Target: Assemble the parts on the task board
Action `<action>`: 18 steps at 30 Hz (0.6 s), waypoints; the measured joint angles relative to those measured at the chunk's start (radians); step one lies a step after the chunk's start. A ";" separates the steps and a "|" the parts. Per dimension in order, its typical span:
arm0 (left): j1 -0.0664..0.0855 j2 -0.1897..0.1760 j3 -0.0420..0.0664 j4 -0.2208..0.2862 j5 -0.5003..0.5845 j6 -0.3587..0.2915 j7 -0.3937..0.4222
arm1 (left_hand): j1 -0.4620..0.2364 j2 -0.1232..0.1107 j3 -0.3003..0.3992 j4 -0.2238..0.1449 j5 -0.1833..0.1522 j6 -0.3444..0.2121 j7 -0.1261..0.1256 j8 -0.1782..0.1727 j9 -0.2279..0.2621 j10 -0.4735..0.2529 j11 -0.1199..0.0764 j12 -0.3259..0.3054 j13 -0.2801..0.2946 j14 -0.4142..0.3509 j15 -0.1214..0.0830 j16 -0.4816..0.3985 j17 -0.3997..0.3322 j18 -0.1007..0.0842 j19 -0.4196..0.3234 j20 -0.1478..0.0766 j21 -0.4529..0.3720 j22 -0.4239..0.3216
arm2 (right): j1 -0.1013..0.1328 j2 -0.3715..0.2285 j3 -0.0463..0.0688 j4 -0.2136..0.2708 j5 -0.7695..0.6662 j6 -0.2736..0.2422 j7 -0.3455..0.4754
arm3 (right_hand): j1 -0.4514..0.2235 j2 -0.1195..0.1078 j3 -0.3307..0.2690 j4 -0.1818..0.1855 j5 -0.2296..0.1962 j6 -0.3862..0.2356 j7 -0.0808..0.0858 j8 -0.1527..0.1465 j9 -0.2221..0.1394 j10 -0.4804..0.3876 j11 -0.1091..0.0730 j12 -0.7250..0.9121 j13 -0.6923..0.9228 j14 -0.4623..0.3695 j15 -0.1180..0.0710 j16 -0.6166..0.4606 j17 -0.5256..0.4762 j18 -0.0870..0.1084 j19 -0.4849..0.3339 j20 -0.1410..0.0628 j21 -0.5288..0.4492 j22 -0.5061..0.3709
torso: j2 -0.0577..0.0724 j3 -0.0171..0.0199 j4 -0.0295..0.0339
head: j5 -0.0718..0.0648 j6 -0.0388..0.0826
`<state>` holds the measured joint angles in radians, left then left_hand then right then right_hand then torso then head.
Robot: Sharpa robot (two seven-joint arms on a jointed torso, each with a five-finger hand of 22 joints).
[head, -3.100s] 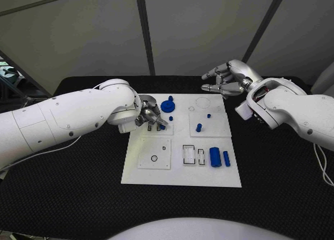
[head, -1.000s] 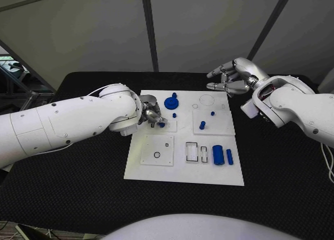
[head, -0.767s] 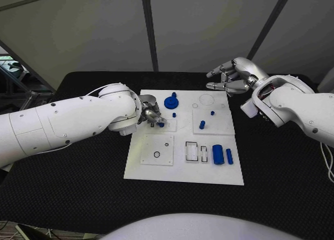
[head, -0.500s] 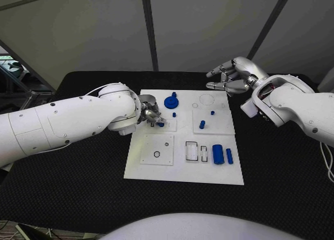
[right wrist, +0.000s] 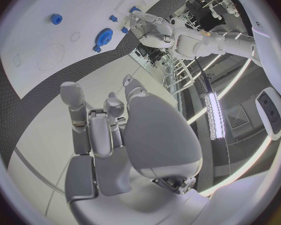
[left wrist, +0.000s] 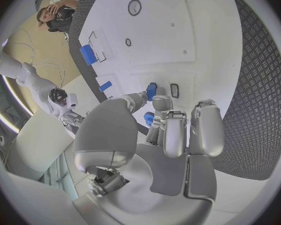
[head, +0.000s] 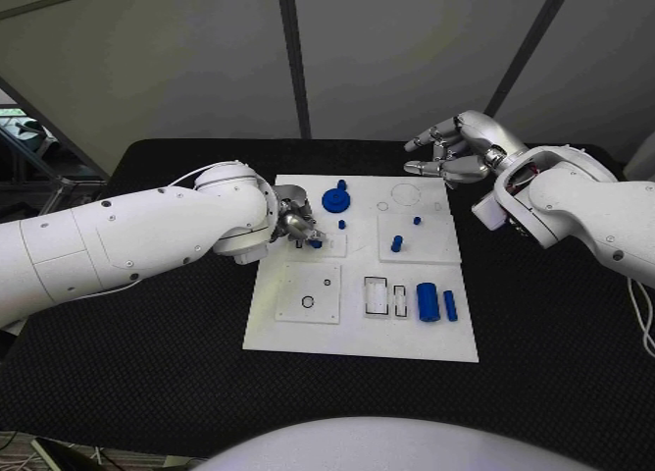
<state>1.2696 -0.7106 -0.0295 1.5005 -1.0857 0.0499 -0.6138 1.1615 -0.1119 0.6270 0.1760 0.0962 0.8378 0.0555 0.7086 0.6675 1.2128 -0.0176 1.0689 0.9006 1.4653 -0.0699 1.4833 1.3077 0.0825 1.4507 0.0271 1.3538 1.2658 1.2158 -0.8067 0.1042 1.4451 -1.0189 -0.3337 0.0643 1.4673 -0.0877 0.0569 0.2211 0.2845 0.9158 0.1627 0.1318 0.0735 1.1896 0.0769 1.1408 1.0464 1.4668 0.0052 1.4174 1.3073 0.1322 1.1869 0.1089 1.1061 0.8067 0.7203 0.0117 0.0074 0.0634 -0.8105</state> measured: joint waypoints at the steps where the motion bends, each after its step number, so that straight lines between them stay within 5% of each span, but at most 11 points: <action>1: 0.000 0.000 0.000 0.000 0.000 0.001 0.000 | 0.000 0.000 0.000 0.000 0.000 0.000 0.000 0.001 0.000 0.000 0.000 0.000 0.000 0.000 0.000 0.000 0.000 0.000 0.000 0.000 0.002 0.001 | 0.000 0.000 0.000 0.000 0.000 0.000 0.000 | 0.000 0.000 0.000 0.000 0.000 0.000 0.000 0.000 0.000 0.000 0.000 0.000 0.000 0.000 0.000 0.000 0.000 0.000 0.000 0.000 0.000 0.000 | 0.000 0.0000 0.0000 | 0.000 0.000; 12: 0.001 0.008 0.000 -0.010 -0.003 0.008 -0.007 | -0.102 -0.020 0.070 -0.093 0.000 0.015 -0.015 0.012 0.008 0.010 -0.007 0.005 -0.006 0.000 -0.007 0.000 0.000 0.000 0.000 0.000 0.004 0.005 | 0.000 -0.001 0.000 0.001 -0.001 0.002 0.000 | 0.000 0.000 0.000 0.000 0.000 0.000 0.000 0.000 0.000 0.000 0.000 0.000 -0.002 0.000 0.000 -0.006 0.000 0.000 -0.004 -0.004 -0.004 -0.004 | 0.000 0.0007 -0.0004 | -0.003 -0.004; 18: 0.001 0.016 0.000 -0.018 -0.004 0.009 -0.011 | -0.132 -0.010 0.023 -0.078 0.000 0.032 -0.016 0.017 0.006 0.016 -0.012 0.015 0.006 0.000 -0.007 0.000 0.000 0.000 0.004 -0.004 0.004 0.015 | 0.000 -0.001 0.000 0.001 -0.001 0.003 0.001 | 0.000 0.000 0.000 0.000 0.000 0.000 0.000 0.000 0.000 0.000 0.000 0.000 -0.002 0.000 0.000 -0.006 0.000 0.000 -0.004 -0.004 -0.004 -0.004 | 0.000 0.0007 -0.0006 | -0.004 -0.005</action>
<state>1.2710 -0.6951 -0.0300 1.4829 -1.0893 0.0593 -0.6252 1.0294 -0.1221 0.6497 0.0976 0.0962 0.8693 0.0397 0.7260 0.6730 1.2283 -0.0298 1.0843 0.9063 1.4653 -0.0771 1.4833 1.3076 0.0825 1.4544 0.0233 1.3582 1.2812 1.2158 -0.8077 0.1042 1.4462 -1.0204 -0.3311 0.0649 1.4673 -0.0877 0.0569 0.2211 0.2845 0.9158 0.1627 0.1317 0.0735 1.1896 0.0769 1.1408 1.0441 1.4669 0.0052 1.4112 1.3073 0.1323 1.1831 0.1051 1.1026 0.8024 0.7203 0.0124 0.0068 0.0596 -0.8150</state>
